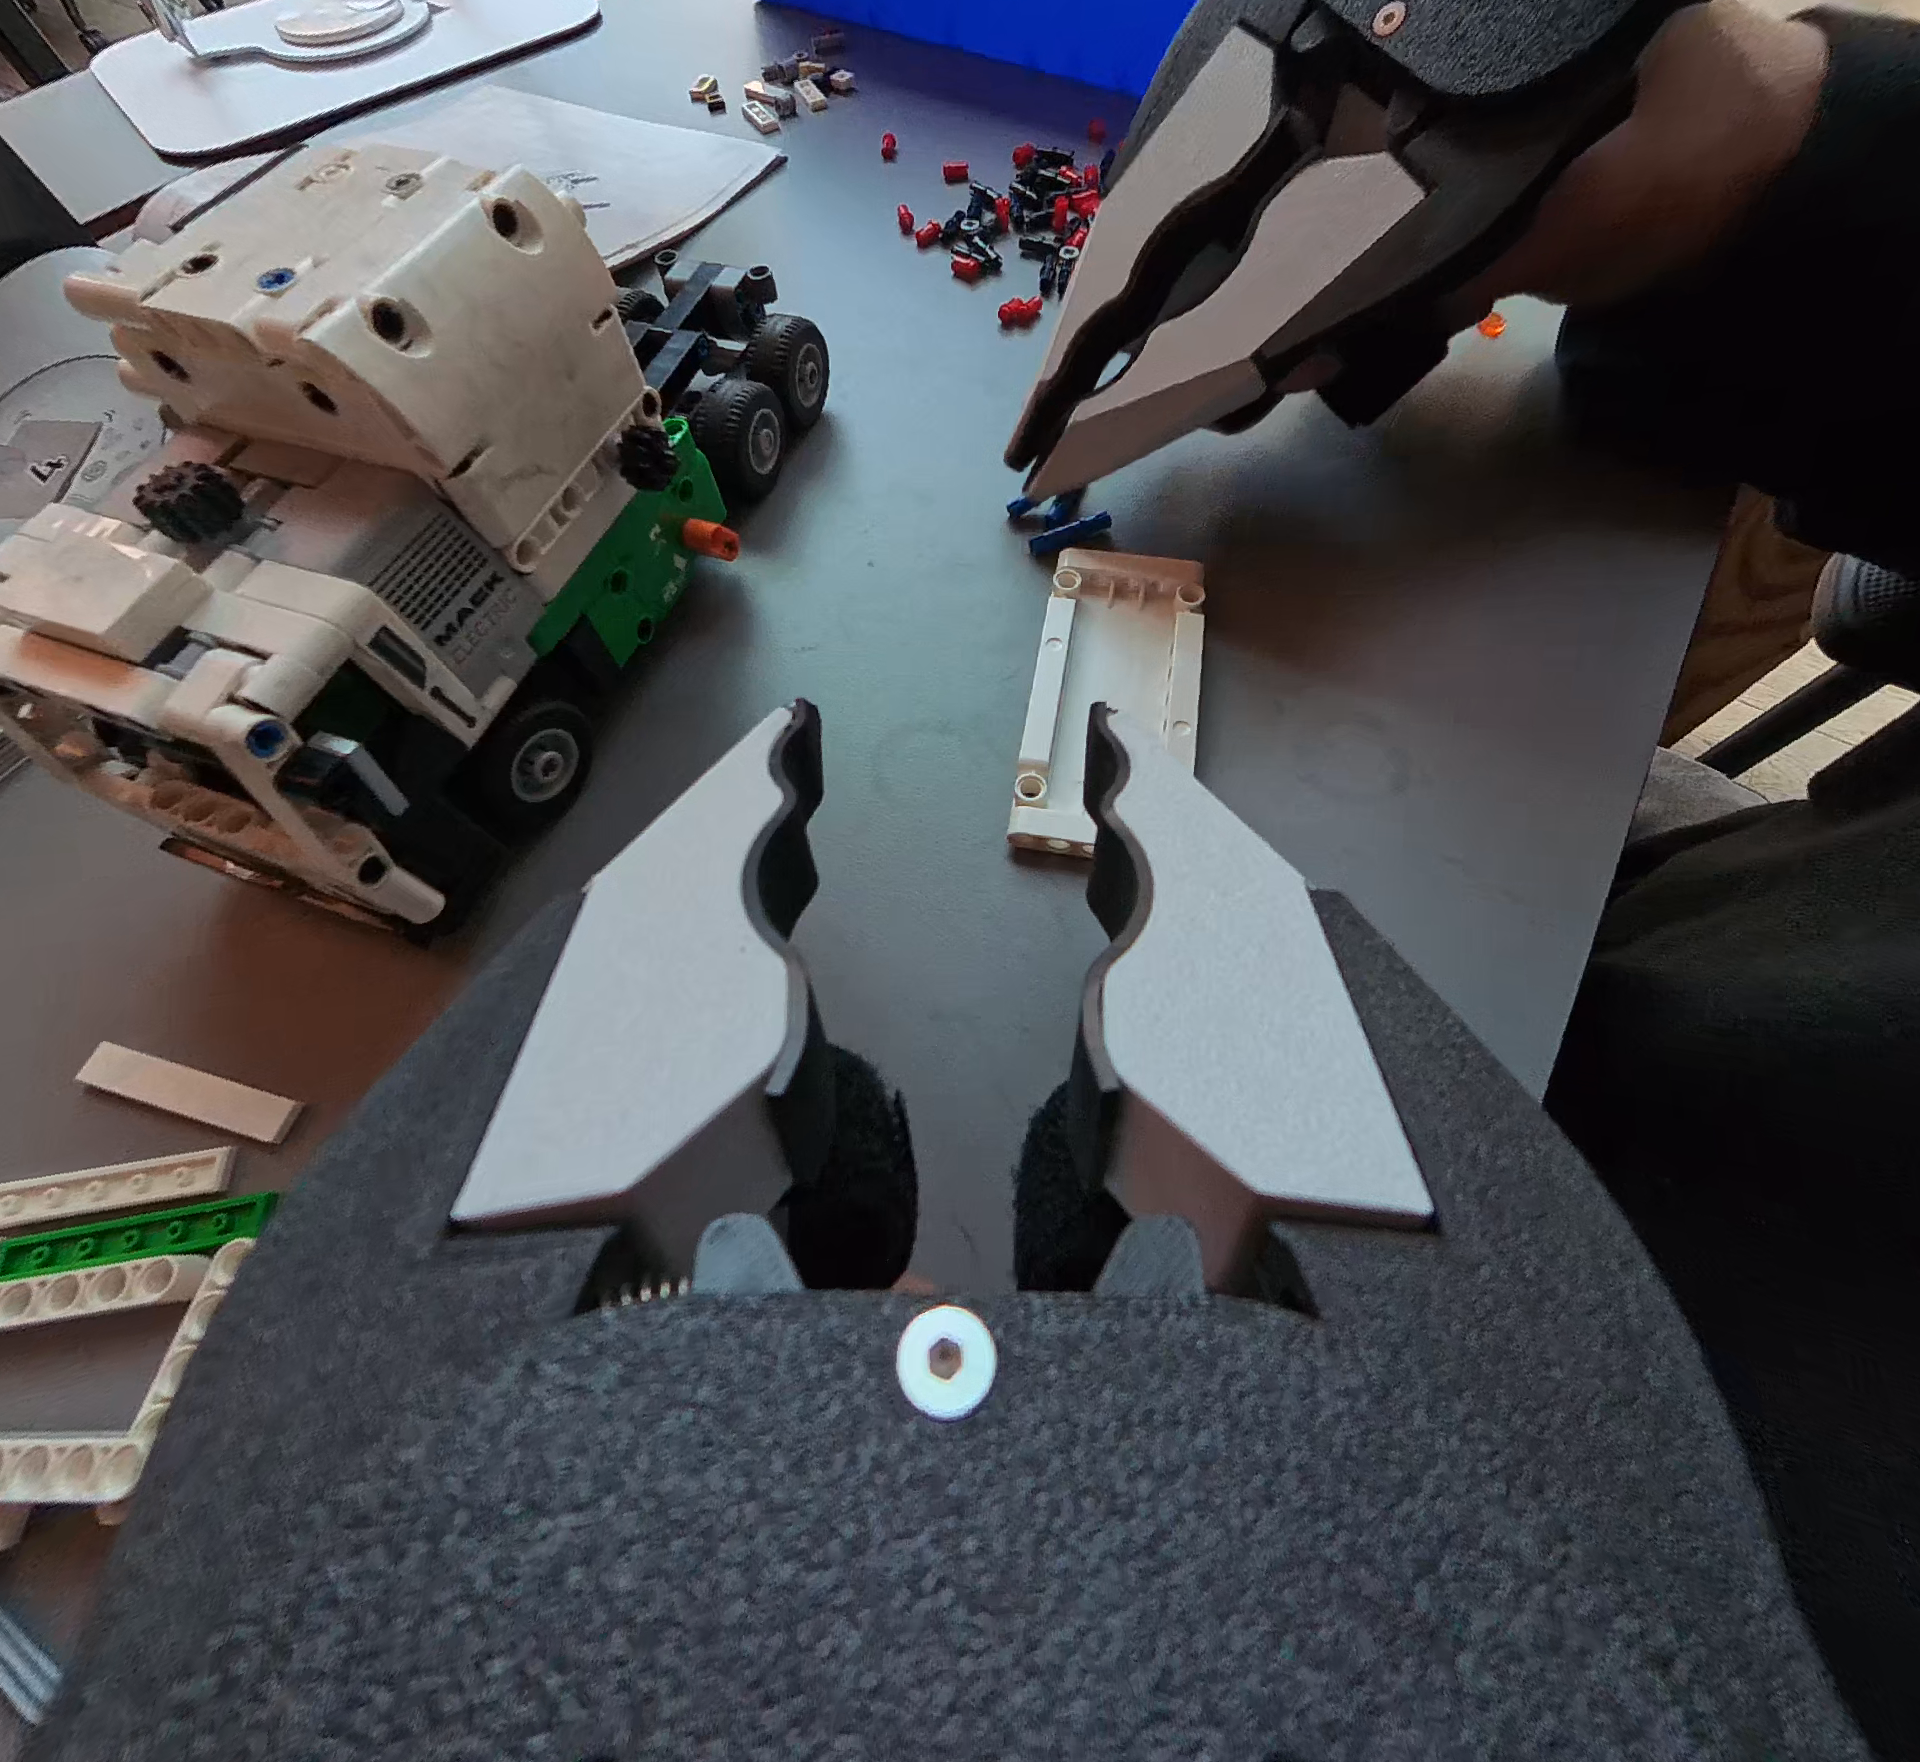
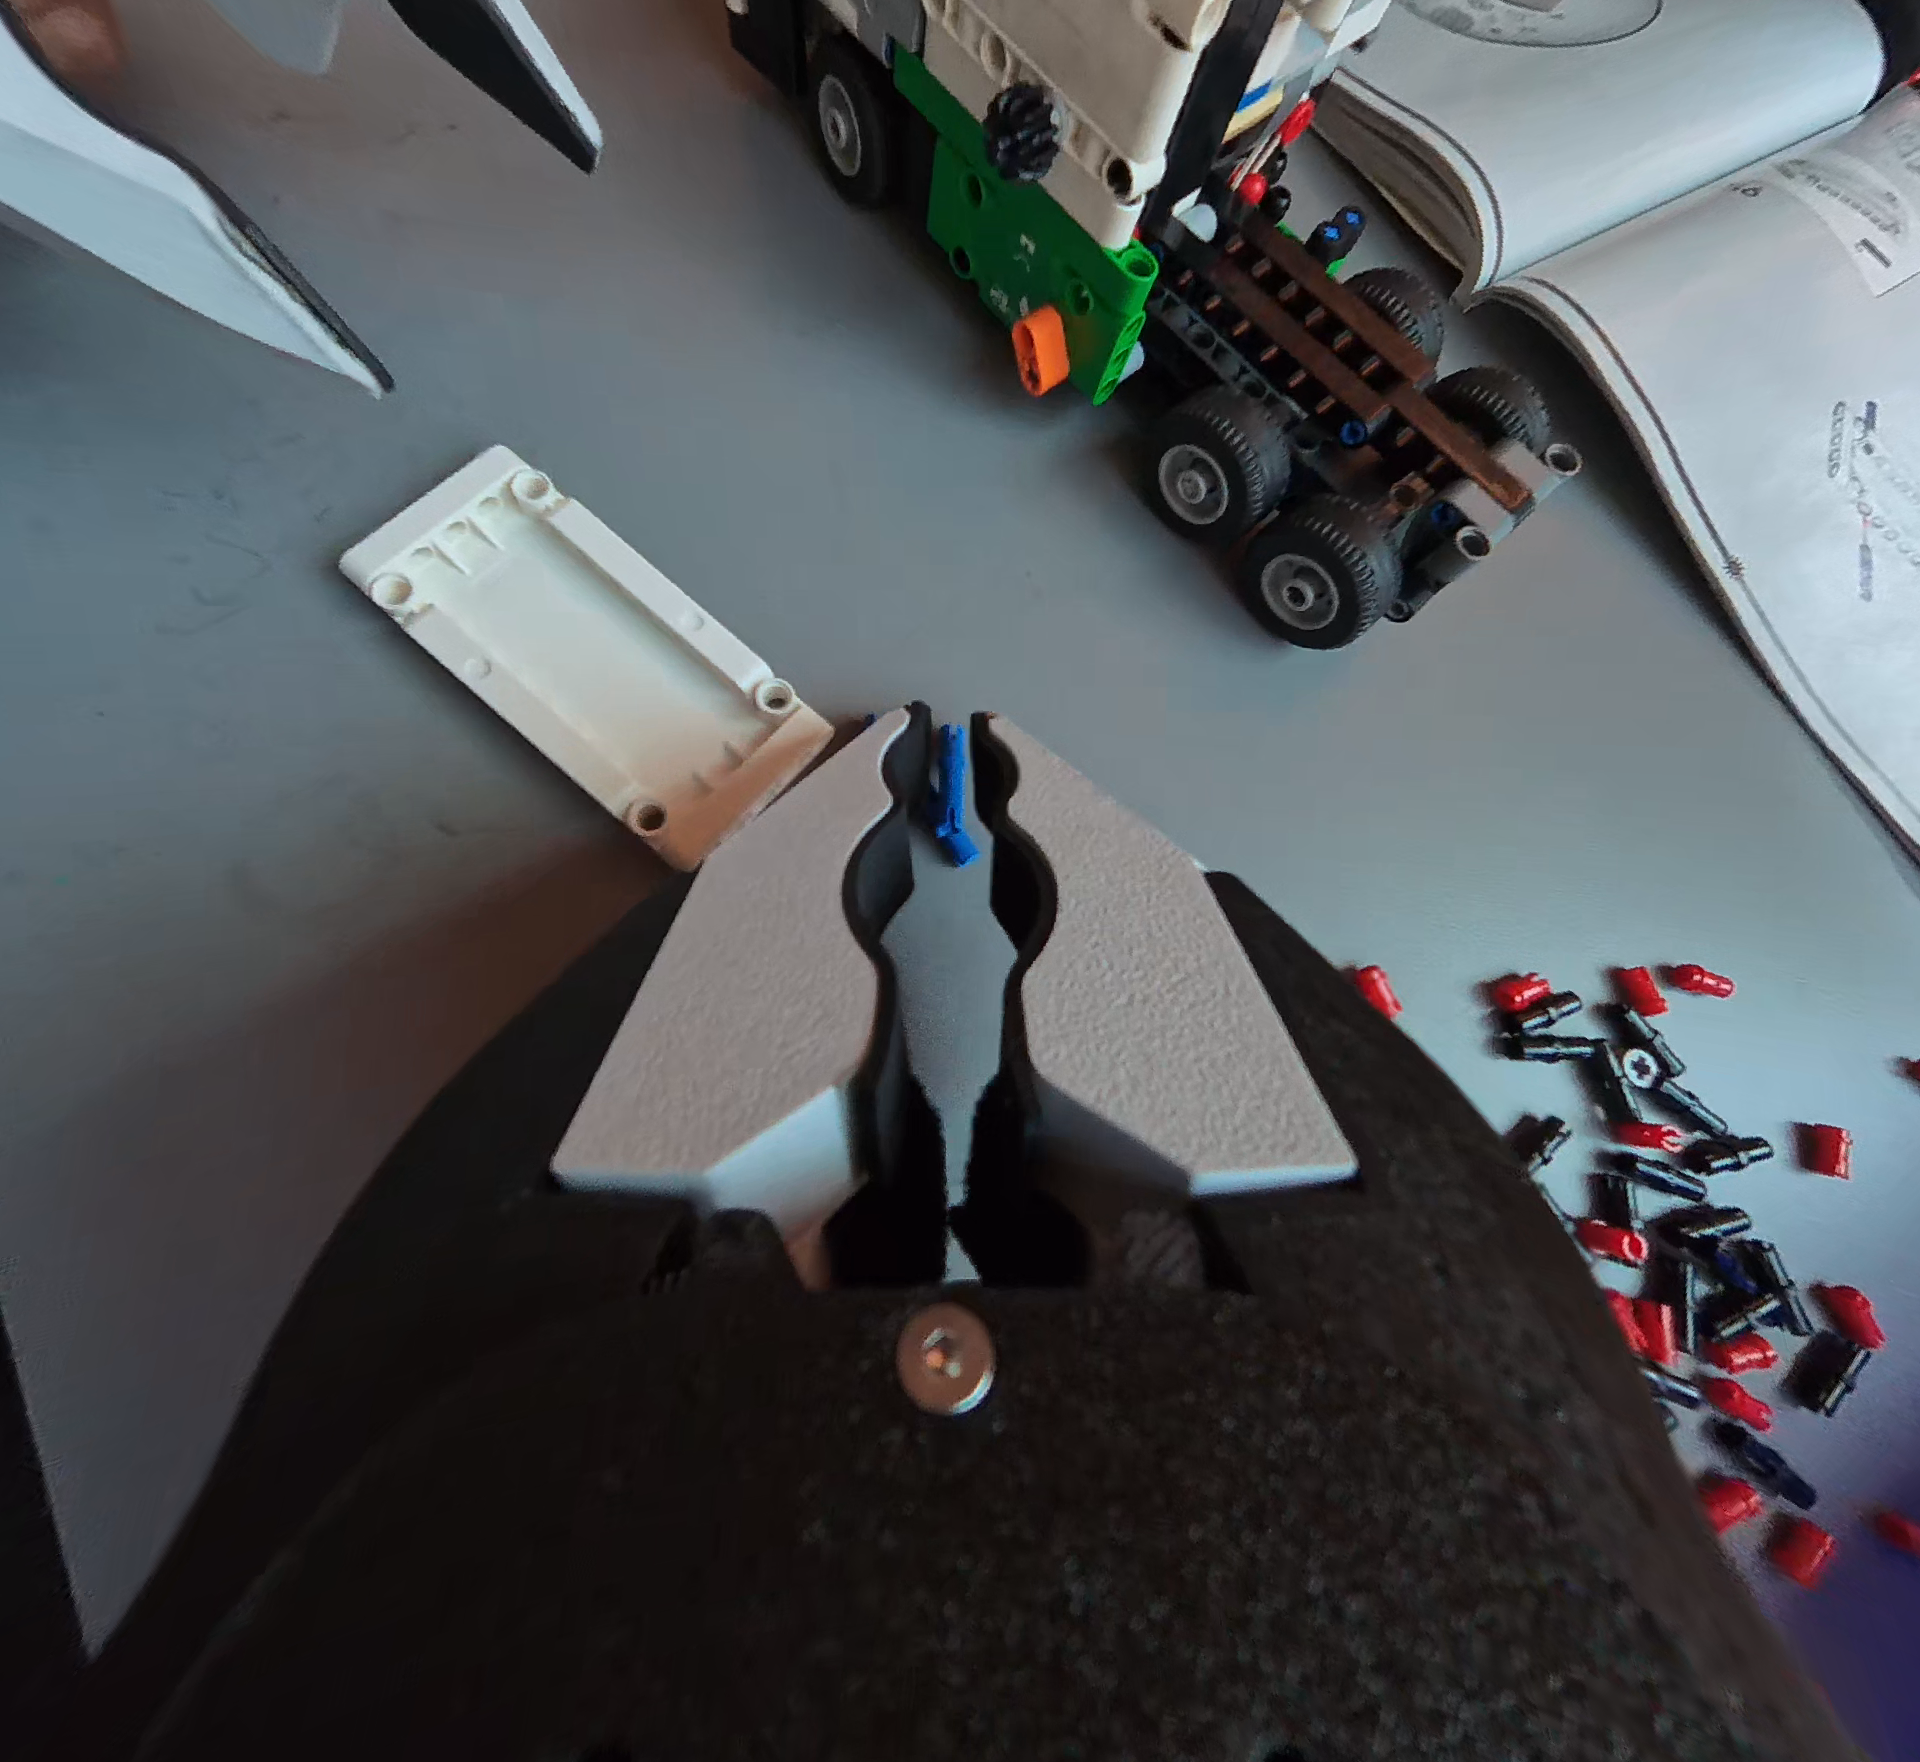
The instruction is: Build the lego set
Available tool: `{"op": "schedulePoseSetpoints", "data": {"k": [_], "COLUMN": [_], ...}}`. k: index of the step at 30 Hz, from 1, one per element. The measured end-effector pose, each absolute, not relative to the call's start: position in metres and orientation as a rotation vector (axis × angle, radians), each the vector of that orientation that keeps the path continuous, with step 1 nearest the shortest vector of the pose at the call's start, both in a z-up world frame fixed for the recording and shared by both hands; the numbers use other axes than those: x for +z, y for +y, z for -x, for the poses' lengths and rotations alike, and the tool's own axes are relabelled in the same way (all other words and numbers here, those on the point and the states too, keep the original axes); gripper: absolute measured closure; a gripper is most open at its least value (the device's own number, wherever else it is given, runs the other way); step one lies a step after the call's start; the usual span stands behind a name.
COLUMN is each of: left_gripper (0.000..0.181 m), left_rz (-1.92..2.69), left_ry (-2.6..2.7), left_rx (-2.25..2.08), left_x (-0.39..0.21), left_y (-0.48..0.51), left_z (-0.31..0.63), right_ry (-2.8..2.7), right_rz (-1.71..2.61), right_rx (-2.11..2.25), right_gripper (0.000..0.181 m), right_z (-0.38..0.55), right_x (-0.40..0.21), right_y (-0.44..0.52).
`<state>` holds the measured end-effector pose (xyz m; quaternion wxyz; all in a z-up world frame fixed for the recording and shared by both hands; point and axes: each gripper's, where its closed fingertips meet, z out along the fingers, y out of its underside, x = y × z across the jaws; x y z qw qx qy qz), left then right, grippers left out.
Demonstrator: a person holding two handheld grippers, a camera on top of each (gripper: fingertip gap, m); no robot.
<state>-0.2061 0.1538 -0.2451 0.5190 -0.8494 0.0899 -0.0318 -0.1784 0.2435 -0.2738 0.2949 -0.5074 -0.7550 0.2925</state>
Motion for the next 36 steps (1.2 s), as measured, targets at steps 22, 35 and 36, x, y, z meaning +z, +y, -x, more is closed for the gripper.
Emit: {"op": "schedulePoseSetpoints", "data": {"k": [22, 35, 36], "left_gripper": [0.132, 0.132, 0.132], "left_rz": [2.077, 2.086, 2.086], "left_ry": [0.190, 0.179, 0.178], "left_rx": [-0.114, -0.103, -0.105], "left_x": [-0.251, -0.252, -0.252], "left_y": [0.155, 0.156, 0.156], "left_z": [0.208, 0.210, 0.210], "right_ry": [-1.713, -1.879, -1.891], "right_rz": [1.698, 1.675, 1.676], "right_rx": [0.674, 0.675, 0.676], "right_gripper": [0.166, 0.174, 0.176], "right_z": [0.053, 0.073, 0.073], "right_x": [-0.264, -0.280, -0.280], "right_y": [0.357, 0.350, 0.349]}}
